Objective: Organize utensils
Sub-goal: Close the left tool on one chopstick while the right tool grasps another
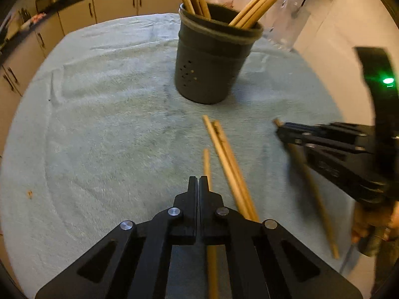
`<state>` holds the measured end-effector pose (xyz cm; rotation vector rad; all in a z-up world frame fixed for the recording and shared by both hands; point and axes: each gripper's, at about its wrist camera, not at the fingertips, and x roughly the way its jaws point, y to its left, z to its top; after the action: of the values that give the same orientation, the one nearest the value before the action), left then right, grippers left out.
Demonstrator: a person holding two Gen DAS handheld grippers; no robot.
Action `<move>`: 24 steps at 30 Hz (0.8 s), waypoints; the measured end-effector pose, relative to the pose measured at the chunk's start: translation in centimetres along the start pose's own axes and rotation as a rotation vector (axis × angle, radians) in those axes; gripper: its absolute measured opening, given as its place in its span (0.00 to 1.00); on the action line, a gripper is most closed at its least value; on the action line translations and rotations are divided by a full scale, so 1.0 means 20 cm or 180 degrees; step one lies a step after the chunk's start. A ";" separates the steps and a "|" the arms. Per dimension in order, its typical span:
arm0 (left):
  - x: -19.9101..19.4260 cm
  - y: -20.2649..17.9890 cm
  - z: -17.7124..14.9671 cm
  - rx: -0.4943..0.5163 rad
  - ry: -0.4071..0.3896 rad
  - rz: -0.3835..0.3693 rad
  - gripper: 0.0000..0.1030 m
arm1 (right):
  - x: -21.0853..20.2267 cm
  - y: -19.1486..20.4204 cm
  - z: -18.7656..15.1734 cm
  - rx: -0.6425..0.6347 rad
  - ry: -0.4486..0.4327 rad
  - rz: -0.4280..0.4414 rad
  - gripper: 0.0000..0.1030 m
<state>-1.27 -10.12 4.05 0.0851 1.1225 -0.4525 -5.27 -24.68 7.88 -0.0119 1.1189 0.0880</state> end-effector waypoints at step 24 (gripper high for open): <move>0.11 -0.13 0.01 0.0431 -0.0030 0.0361 0.05 | 0.05 -0.03 0.07 -0.0085 0.0029 0.0046 0.08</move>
<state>-1.34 -13.25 2.68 0.2634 1.0712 -0.4267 -3.54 -25.11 7.61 -0.0280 1.1269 0.1160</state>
